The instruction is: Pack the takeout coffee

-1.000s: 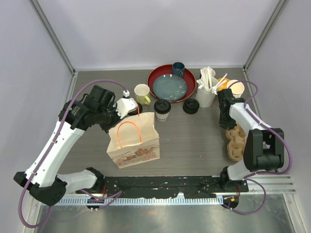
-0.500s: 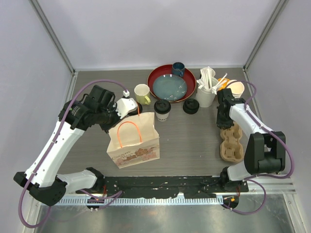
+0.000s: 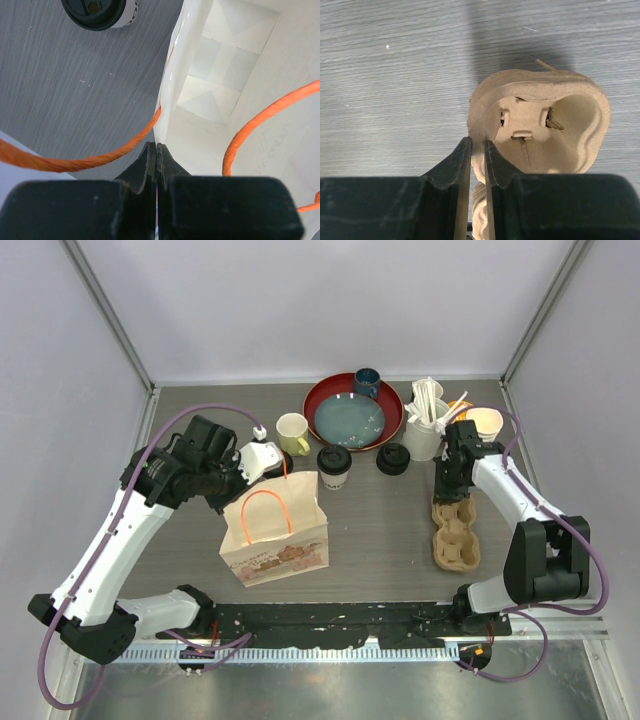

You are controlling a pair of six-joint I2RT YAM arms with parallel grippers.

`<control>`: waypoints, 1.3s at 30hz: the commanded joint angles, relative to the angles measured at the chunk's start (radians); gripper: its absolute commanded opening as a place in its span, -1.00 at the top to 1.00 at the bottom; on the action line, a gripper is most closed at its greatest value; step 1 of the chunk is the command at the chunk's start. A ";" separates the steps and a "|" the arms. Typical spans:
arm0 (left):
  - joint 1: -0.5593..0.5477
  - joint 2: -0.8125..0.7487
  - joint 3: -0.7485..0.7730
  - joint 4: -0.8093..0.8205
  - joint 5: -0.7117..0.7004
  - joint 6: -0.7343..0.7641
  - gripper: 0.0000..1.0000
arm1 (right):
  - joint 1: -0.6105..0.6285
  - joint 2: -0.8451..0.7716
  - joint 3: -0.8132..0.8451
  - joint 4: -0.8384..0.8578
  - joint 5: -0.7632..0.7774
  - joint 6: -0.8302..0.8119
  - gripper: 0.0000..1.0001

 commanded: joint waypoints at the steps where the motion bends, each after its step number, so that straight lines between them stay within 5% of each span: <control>1: -0.002 -0.015 0.028 -0.088 0.008 0.012 1.00 | 0.007 -0.042 0.031 0.039 -0.090 -0.013 0.98; 15: -0.004 -0.009 0.041 -0.089 0.009 0.012 1.00 | 0.021 -0.059 0.103 -0.042 0.048 -0.004 0.98; 19: -0.002 -0.007 0.044 -0.091 0.006 0.012 1.00 | 0.059 -0.036 0.109 -0.085 0.200 0.003 0.98; 25: -0.004 -0.004 0.053 -0.094 0.006 0.010 1.00 | 0.084 -0.071 0.087 -0.041 0.152 -0.001 0.98; 35: -0.002 -0.004 0.058 -0.095 0.005 0.012 1.00 | 0.222 -0.017 0.096 -0.099 0.433 -0.001 0.98; 39: -0.002 -0.007 0.050 -0.095 0.000 0.012 1.00 | 0.233 -0.060 0.111 -0.074 0.292 -0.016 0.98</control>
